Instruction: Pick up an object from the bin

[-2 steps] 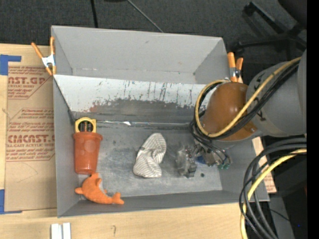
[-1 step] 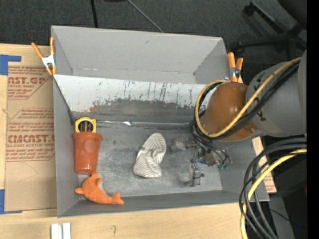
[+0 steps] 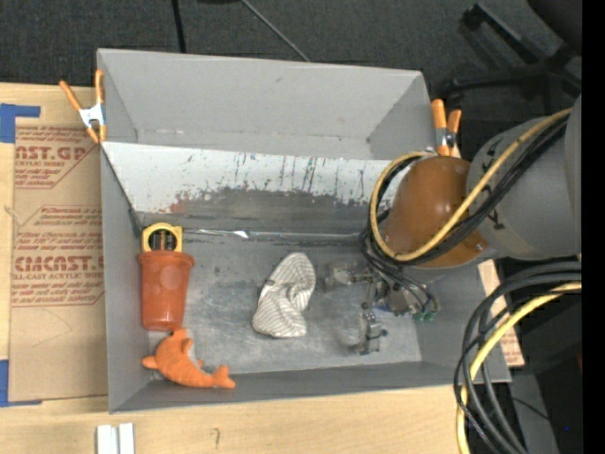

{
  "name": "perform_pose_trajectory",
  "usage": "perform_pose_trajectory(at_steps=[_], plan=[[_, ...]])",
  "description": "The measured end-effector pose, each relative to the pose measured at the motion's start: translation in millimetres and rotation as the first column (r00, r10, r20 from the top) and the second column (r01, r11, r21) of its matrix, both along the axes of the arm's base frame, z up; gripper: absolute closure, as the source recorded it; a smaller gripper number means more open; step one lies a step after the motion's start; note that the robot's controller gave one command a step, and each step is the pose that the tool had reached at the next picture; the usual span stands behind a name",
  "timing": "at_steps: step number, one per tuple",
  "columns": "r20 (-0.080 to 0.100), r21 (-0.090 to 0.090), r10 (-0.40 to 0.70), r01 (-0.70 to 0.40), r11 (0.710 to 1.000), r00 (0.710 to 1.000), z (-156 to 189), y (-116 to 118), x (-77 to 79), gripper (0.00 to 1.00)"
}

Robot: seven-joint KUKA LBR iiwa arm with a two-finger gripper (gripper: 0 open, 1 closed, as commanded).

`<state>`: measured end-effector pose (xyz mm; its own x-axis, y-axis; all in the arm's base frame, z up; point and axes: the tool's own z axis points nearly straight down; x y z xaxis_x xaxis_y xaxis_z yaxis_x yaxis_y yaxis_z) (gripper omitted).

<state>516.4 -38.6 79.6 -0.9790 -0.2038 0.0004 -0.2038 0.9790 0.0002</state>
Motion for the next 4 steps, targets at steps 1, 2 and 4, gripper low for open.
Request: perform_pose_trajectory(at_steps=[1, 2, 4], plan=[[0.001, 0.0, 0.021, -0.021, 1.0, 1.0, -7.0, 33.7, -5.1, 0.0], [0.002, 0.0, 0.068, -0.068, 0.998, 0.998, -9.7, 55.5, 11.5, 0.0], [0.0, 0.002, 0.019, -0.019, 1.0, 1.0, 43.7, 123.7, 25.0, 0.0]])
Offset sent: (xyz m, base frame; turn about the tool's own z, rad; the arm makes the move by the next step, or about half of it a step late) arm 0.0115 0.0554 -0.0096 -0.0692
